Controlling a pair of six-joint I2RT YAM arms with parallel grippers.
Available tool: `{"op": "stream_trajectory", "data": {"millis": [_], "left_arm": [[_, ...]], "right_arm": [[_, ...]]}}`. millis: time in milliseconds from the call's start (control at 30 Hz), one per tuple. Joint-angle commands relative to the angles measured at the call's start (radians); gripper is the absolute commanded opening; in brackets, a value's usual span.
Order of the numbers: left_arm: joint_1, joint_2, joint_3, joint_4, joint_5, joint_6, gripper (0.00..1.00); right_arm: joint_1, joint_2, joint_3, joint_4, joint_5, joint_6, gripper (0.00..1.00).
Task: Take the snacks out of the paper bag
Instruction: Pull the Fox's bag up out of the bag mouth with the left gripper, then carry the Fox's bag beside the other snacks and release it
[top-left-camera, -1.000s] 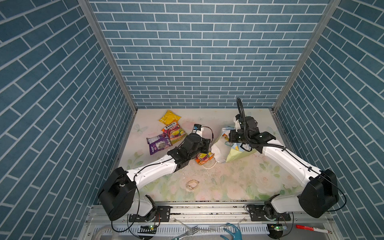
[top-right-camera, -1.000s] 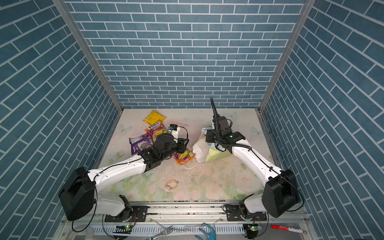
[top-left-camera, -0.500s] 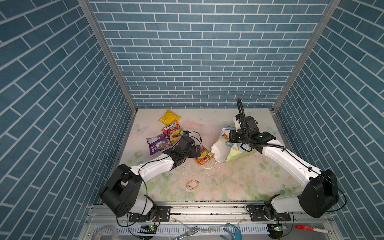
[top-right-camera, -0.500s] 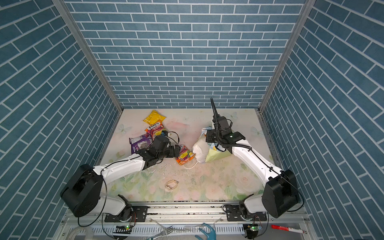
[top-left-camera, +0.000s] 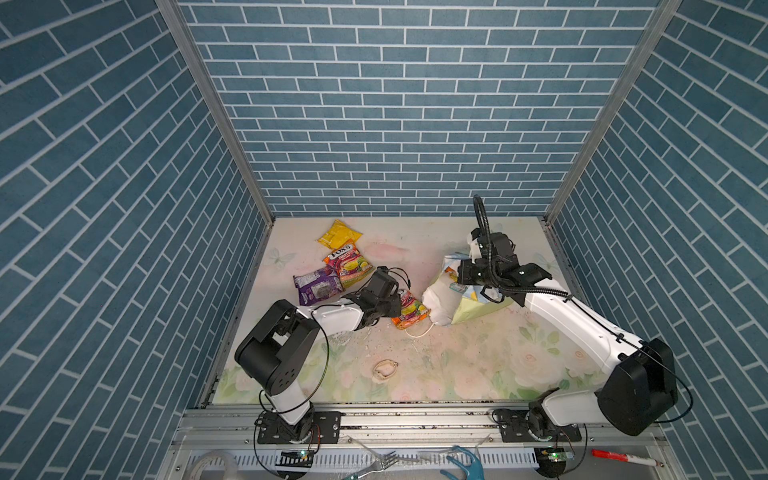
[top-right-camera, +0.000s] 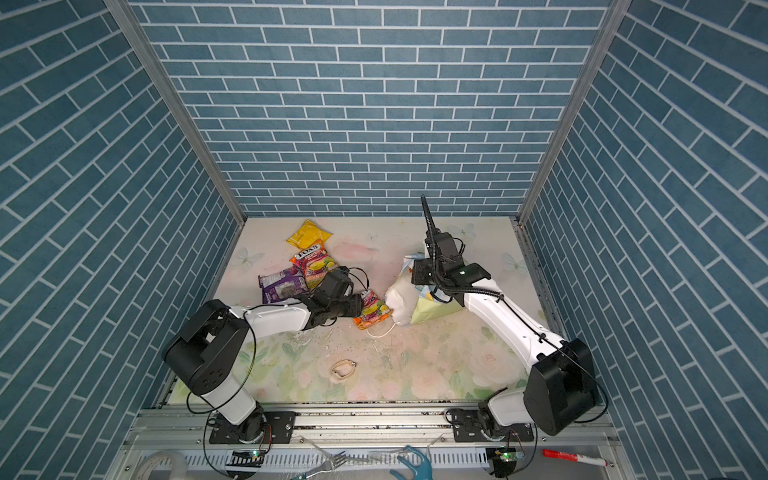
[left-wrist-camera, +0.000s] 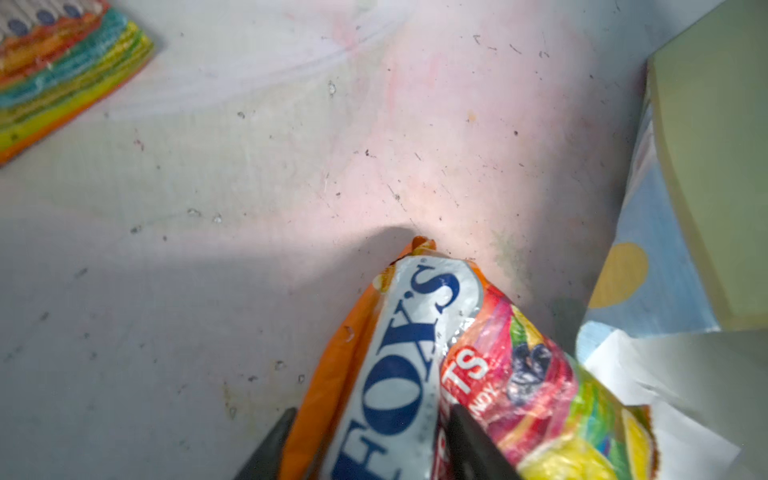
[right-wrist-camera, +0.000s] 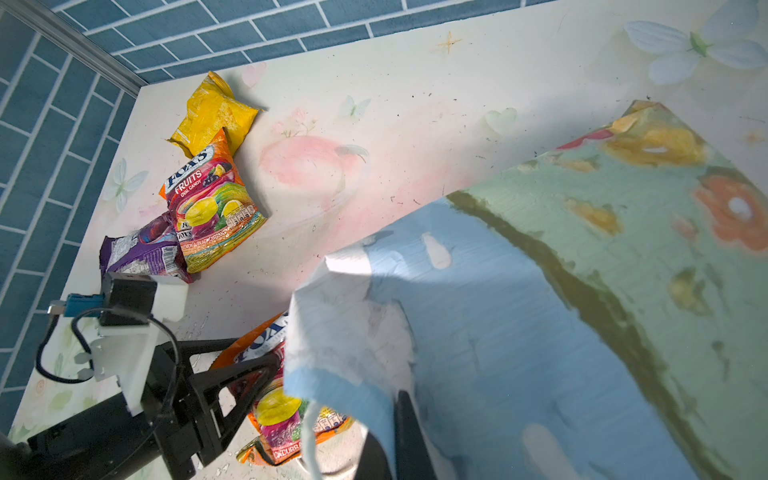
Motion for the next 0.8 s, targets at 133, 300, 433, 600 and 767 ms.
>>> {"op": "stream_trajectory", "data": {"millis": [133,300,433,600,767], "left_arm": [[0.003,-0.029,0.032,-0.043,-0.027,0.019,0.00],[0.004,-0.127,0.063,-0.089,-0.068,0.057,0.00],[0.026,-0.241,0.066,-0.112,-0.088,0.068,0.00],[0.082,-0.377,0.079,-0.145,-0.093,0.078,0.00],[0.178,-0.475,0.092,-0.191,-0.128,0.098,0.00]], "right_arm": [[-0.001,-0.026,0.017,-0.021,0.057,0.024,0.00],[-0.001,0.007,0.098,-0.089,0.094,-0.037,0.00],[-0.001,0.032,0.182,-0.134,0.082,-0.061,0.00],[-0.002,0.030,0.216,-0.129,0.062,-0.073,0.00],[-0.001,0.023,0.253,-0.144,0.017,-0.076,0.00]]}}
